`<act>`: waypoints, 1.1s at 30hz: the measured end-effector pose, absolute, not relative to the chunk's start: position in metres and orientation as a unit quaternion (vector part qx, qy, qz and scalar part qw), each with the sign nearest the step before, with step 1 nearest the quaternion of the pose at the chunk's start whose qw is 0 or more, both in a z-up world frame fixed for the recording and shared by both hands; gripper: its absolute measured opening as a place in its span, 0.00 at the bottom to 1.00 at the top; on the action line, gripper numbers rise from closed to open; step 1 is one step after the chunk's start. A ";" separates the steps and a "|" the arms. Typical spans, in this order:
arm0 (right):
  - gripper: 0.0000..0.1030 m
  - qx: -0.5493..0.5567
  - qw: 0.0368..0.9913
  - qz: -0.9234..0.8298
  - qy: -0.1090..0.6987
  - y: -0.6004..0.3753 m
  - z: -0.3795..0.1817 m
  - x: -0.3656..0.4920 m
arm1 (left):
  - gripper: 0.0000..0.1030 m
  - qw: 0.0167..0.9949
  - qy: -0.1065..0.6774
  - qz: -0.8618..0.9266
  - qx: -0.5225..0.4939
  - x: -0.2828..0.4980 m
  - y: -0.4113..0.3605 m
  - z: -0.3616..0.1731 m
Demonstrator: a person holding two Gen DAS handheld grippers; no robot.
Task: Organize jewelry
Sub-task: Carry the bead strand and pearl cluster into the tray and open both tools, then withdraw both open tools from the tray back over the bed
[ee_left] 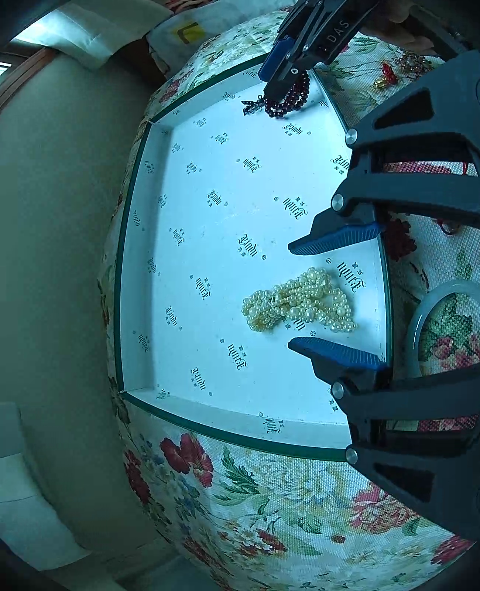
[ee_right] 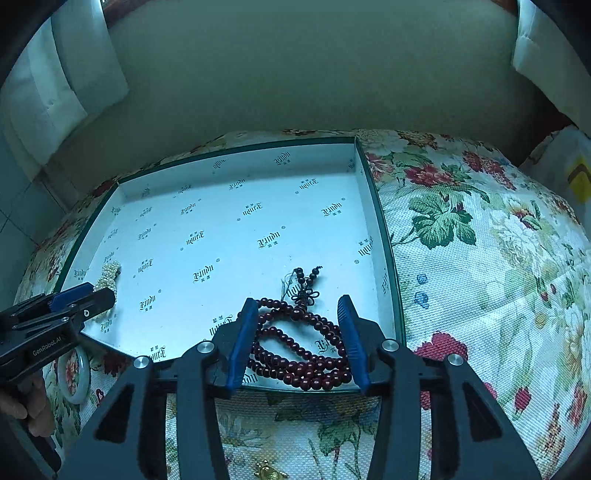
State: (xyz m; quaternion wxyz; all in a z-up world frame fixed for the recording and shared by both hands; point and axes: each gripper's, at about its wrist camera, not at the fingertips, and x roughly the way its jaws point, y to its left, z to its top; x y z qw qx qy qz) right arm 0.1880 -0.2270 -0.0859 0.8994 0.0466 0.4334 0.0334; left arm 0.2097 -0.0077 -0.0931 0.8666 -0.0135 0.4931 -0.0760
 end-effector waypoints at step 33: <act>0.44 0.044 0.909 0.016 0.415 -0.266 -0.052 0.131 | 0.64 0.880 0.469 -0.074 -0.019 0.163 -0.001 -0.057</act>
